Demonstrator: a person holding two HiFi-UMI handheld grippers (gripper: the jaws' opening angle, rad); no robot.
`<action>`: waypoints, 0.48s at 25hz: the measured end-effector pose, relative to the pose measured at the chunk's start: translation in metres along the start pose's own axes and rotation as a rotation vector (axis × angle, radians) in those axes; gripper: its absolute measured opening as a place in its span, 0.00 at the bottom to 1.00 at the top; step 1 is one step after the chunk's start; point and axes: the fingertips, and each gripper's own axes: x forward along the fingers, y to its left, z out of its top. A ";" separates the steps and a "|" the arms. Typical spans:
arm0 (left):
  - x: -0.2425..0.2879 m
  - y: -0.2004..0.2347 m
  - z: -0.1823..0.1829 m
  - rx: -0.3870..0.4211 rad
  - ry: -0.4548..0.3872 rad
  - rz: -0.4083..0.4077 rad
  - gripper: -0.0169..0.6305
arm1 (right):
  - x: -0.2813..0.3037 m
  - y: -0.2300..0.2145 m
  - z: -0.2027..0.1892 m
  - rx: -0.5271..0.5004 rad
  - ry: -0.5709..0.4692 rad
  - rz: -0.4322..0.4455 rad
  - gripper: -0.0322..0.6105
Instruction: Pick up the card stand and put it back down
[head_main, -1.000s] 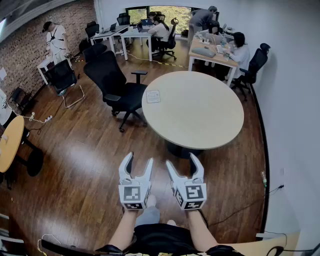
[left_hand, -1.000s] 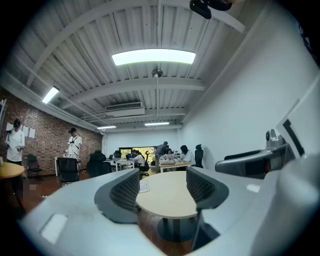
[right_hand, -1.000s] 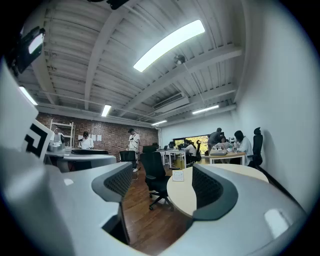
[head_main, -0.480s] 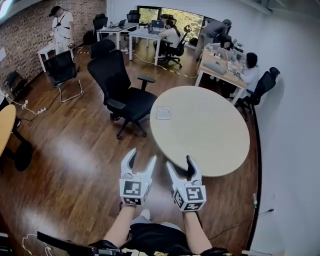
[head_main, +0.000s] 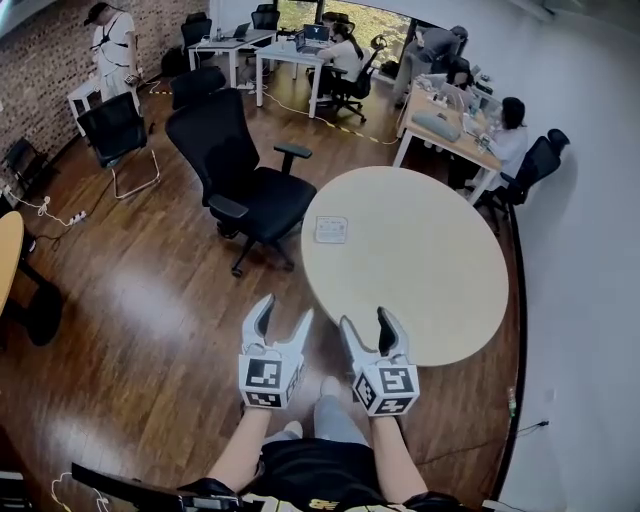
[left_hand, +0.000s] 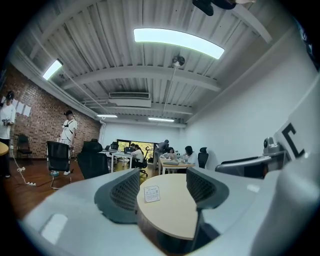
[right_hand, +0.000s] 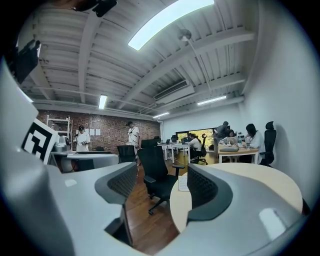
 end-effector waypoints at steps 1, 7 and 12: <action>0.007 0.005 0.002 -0.001 0.002 0.010 0.48 | 0.010 -0.002 0.001 0.004 0.006 0.009 0.53; 0.068 0.026 0.031 0.043 -0.037 0.052 0.48 | 0.084 -0.033 0.032 0.001 -0.044 0.063 0.53; 0.116 0.037 0.052 0.059 -0.060 0.099 0.48 | 0.130 -0.062 0.061 -0.011 -0.071 0.121 0.53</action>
